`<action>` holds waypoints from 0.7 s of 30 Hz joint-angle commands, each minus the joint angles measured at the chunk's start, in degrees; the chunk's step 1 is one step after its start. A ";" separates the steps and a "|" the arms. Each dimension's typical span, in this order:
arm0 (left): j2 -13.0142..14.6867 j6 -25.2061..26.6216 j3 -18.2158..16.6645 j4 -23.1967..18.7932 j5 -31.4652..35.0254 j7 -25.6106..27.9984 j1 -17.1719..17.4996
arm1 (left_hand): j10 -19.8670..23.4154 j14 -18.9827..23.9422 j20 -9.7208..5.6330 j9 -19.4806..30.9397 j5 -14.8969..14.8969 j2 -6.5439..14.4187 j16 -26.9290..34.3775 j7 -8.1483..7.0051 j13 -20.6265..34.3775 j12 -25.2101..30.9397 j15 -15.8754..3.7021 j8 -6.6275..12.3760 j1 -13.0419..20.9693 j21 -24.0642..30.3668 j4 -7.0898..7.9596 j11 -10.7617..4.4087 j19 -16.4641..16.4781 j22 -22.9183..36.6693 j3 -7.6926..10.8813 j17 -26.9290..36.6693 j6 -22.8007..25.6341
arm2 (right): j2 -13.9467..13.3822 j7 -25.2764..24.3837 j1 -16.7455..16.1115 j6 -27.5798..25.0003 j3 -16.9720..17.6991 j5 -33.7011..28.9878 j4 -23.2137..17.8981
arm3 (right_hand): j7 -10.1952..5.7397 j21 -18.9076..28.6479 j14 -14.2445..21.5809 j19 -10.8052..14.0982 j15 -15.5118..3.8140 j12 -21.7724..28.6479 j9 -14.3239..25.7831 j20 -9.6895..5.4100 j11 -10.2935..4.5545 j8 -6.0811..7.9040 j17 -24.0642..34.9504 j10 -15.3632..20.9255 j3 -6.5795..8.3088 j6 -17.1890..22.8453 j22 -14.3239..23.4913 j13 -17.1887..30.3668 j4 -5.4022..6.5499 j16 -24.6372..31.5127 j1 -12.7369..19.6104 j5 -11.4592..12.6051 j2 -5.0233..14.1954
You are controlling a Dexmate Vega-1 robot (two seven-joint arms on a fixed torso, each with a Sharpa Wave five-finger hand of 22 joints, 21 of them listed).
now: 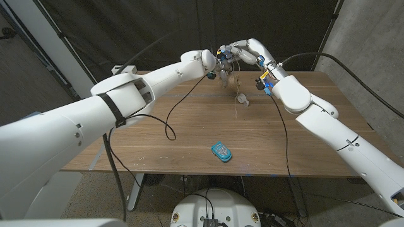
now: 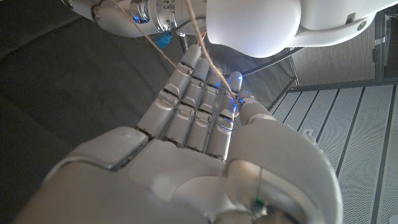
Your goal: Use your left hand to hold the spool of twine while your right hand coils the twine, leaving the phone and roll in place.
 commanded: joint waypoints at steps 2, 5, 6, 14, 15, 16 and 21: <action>1.11 -0.40 -0.10 -2.51 0.66 -0.63 0.83 | 6.65 2.40 0.07 2.91 0.36 6.57 15.38 4.88 0.73 0.31 0.83 1.19 -2.99 0.45 0.46 5.03 -0.44 0.08 0.23 2.81 5.75 | 0.70 -0.21 1.37 -0.36 -0.52 -0.92 0.81 | 0.00 0.48 0.47 0.37 -6.21 -0.35 0.10 -1.42 0.04 -0.39 0.16 0.19 0.11 0.67 0.17 0.07 -0.09 -0.06 0.53 0.00 -0.03; 1.38 -0.46 -0.17 -3.24 0.82 -0.54 1.16 | 6.55 2.45 0.12 2.89 0.39 6.54 15.38 4.91 0.82 0.33 0.76 1.17 -2.98 0.50 0.46 5.08 -0.49 0.06 0.22 2.72 5.75 | 0.70 -0.19 1.62 -0.33 -0.51 -1.09 0.97 | -0.01 0.52 0.53 0.38 -6.29 -0.39 0.11 -1.42 0.11 -0.45 0.19 0.23 0.13 0.66 0.18 0.08 -0.14 -0.07 0.60 0.01 -0.02; 1.50 -0.89 -0.18 -3.34 0.82 -0.63 1.21 | 6.59 2.54 0.11 2.86 0.42 6.52 15.30 4.67 0.74 0.28 0.53 1.15 -2.94 0.53 0.44 5.10 -0.53 0.05 0.26 2.56 5.77 | 0.67 -0.28 1.66 -0.28 -0.48 -1.26 1.00 | -0.02 0.53 0.45 0.35 -6.32 -0.39 0.11 -1.43 0.28 -0.47 0.18 0.32 0.14 0.69 0.18 0.09 -0.17 -0.13 0.62 0.01 -0.05; 2.05 -0.31 -0.28 -5.42 1.24 -0.90 1.91 | 6.54 2.46 0.04 2.91 0.47 6.51 15.51 4.67 0.93 0.37 0.57 1.23 -2.93 0.69 0.47 4.93 -0.62 0.00 0.21 2.66 5.91 | 0.33 -0.42 2.20 -0.06 -0.02 -1.93 1.38 | 0.02 0.63 0.61 0.32 -6.37 -0.54 0.14 -1.45 0.04 -0.61 0.28 0.38 0.11 0.76 0.18 0.12 -0.15 -0.18 0.60 0.01 -0.04; 2.09 -0.14 -0.31 -5.63 1.29 -0.92 1.98 | 6.55 2.48 0.02 2.90 0.49 6.53 15.47 4.66 0.95 0.38 0.58 1.24 -2.91 0.73 0.46 4.91 -0.59 -0.01 0.23 2.59 5.96 | 0.29 -0.45 2.23 -0.01 0.08 -1.97 1.42 | 0.02 0.66 0.61 0.36 -6.40 -0.55 0.14 -1.45 -0.02 -0.60 0.29 0.42 0.12 0.84 0.18 0.12 -0.17 -0.19 0.63 0.01 -0.04; 2.15 -0.57 -0.35 -5.59 1.22 -1.03 1.99 | 6.56 2.49 -0.03 2.90 0.49 6.49 15.49 4.67 0.93 0.37 0.62 1.24 -2.90 0.76 0.45 4.97 -0.59 -0.02 0.22 2.57 5.94 | 0.22 -0.44 2.25 0.08 0.20 -1.97 1.47 | 0.04 0.64 0.59 0.28 -6.38 -0.59 0.15 -1.46 -0.20 -0.63 0.30 0.34 0.12 0.80 0.18 0.13 -0.17 -0.20 0.62 0.01 -0.04; 2.40 -0.09 -0.27 -6.45 1.55 -1.31 2.25 | 6.55 2.47 -0.09 2.92 0.53 6.50 15.55 4.85 0.94 0.36 0.52 1.28 -2.87 0.88 0.47 4.82 -0.60 -0.06 0.23 2.59 6.03 | -0.14 -0.67 2.27 0.37 0.71 -2.42 1.54 | -0.06 0.68 0.62 0.26 -6.32 -0.68 0.16 -1.48 -0.17 -0.67 0.34 0.32 0.10 0.89 0.18 0.14 -0.15 -0.23 0.61 0.01 -0.02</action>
